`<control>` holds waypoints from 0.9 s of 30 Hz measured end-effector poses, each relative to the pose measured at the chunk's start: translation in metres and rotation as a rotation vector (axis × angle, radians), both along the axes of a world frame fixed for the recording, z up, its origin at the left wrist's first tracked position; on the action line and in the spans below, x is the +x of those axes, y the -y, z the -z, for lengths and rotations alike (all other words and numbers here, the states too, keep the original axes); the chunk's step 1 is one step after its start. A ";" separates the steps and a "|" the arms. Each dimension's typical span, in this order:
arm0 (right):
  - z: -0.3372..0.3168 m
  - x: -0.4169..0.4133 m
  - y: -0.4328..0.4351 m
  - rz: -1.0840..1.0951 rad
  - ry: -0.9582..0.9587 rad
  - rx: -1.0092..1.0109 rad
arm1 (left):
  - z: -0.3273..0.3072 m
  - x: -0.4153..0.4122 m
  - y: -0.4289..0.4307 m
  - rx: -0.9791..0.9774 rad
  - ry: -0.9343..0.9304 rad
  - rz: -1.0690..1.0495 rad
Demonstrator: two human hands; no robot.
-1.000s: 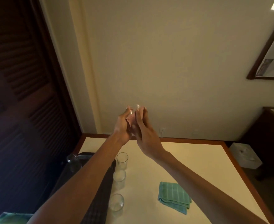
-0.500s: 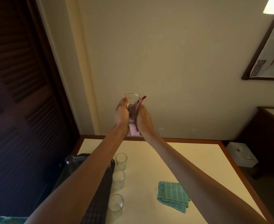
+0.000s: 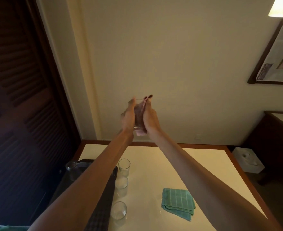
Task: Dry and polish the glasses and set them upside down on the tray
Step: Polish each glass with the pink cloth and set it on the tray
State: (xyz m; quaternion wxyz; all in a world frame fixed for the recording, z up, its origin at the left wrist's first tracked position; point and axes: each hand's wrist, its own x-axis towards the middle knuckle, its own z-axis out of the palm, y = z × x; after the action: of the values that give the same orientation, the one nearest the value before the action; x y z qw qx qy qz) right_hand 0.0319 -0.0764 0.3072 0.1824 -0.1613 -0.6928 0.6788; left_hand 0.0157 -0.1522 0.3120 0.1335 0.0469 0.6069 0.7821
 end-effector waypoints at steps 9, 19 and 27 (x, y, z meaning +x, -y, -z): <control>0.029 0.019 0.028 -0.041 -0.338 0.439 | -0.005 -0.010 0.014 0.023 -0.001 -0.059; -0.023 -0.015 0.014 0.020 -0.028 0.048 | -0.024 -0.015 0.022 -0.090 -0.053 0.013; -0.010 -0.002 0.052 -0.002 -0.133 0.332 | -0.025 -0.038 0.039 0.090 0.008 0.048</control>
State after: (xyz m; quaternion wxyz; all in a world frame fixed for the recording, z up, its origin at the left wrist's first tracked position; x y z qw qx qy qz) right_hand 0.0296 -0.1282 0.3168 0.2515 -0.0830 -0.7817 0.5646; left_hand -0.0221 -0.1913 0.3370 0.1523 0.0645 0.5691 0.8055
